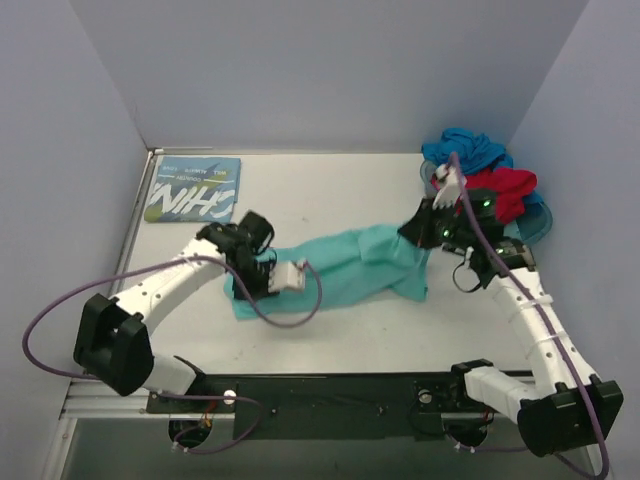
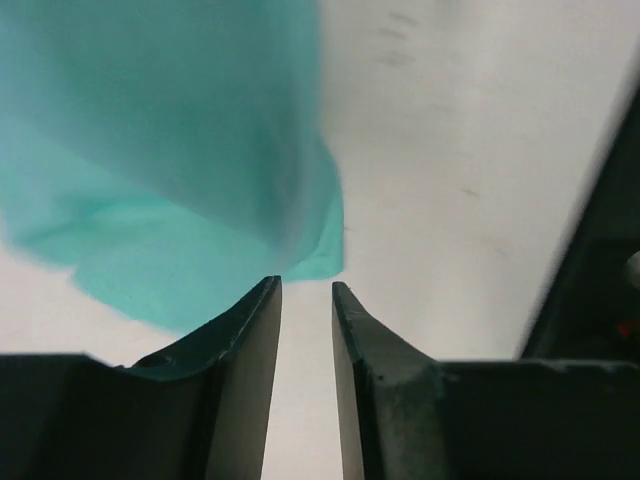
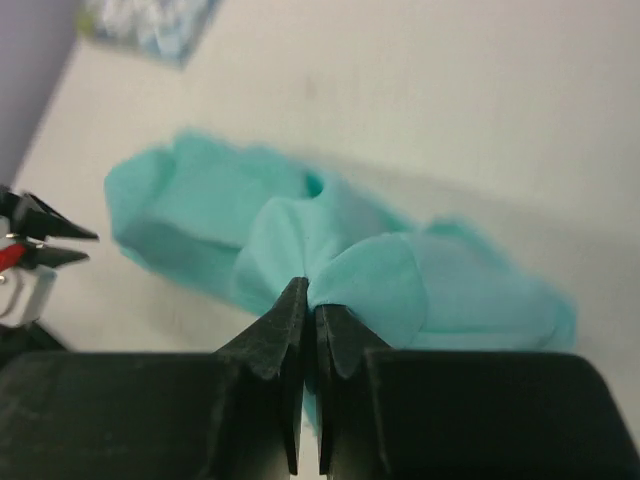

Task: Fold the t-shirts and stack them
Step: Flatten out the tshirt

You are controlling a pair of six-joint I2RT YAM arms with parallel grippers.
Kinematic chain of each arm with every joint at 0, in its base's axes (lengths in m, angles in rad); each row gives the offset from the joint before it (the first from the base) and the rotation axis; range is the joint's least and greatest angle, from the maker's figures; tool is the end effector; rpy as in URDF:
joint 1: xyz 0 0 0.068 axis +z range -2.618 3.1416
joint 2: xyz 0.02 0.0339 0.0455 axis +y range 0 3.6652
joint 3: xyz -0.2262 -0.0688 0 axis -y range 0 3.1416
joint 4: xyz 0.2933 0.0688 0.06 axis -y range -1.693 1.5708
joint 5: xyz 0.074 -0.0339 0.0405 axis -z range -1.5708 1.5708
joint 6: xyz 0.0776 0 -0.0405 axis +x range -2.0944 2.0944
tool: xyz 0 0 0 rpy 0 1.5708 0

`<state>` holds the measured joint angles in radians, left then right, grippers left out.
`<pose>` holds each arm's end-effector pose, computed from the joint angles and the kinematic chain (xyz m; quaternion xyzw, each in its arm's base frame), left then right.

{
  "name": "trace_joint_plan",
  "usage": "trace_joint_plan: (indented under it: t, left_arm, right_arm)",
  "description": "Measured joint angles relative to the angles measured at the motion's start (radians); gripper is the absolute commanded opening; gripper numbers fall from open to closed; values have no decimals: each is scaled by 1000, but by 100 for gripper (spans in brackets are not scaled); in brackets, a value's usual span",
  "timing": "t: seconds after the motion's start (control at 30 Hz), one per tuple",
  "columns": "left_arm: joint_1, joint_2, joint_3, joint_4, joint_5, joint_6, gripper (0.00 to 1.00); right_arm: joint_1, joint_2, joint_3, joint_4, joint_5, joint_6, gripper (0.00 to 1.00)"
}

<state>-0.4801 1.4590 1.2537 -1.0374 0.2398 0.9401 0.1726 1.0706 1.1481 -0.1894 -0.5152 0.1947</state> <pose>0.2951 -0.1744 0.1958 0.6534 0.7300 -0.0779 0.1848 0.3283 0.0960 0.3787 -0.1618 0.7228 0.3044 0.5989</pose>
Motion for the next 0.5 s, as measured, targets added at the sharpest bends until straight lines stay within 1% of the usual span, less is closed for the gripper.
trace_joint_plan:
  t: [0.03,0.07,0.1,0.13,0.2,0.23,0.27,0.33,0.4,0.5]
  left_arm:
    - [-53,-29,-104,-25,-13,32,48]
    - [-97,-55,-175,-58,-14,62,54]
    - [-135,-93,-240,-98,-10,87,57]
    - [-153,-134,-279,-137,-8,106,61]
    - [-146,-210,-283,-161,-8,123,61]
    - [-140,-222,-267,-156,-7,125,60]
    - [-125,-218,-220,-154,3,126,59]
    - [-93,-157,-124,-140,28,116,57]
    - [-40,-38,5,-114,81,87,57]
    - [52,190,200,-86,160,53,57]
  right_arm:
    - [19,-6,-93,-15,-3,12,0]
    - [47,-9,-196,-56,-10,27,0]
    - [76,-5,-273,-116,-17,41,0]
    - [100,5,-322,-183,-23,55,0]
    - [136,31,-352,-298,-44,84,0]
    - [141,46,-352,-332,-51,100,0]
    - [141,57,-352,-356,-51,120,0]
    - [141,91,-354,-406,-51,164,0]
    - [141,134,-368,-445,-49,201,0]
    - [130,171,-405,-495,-34,230,0]
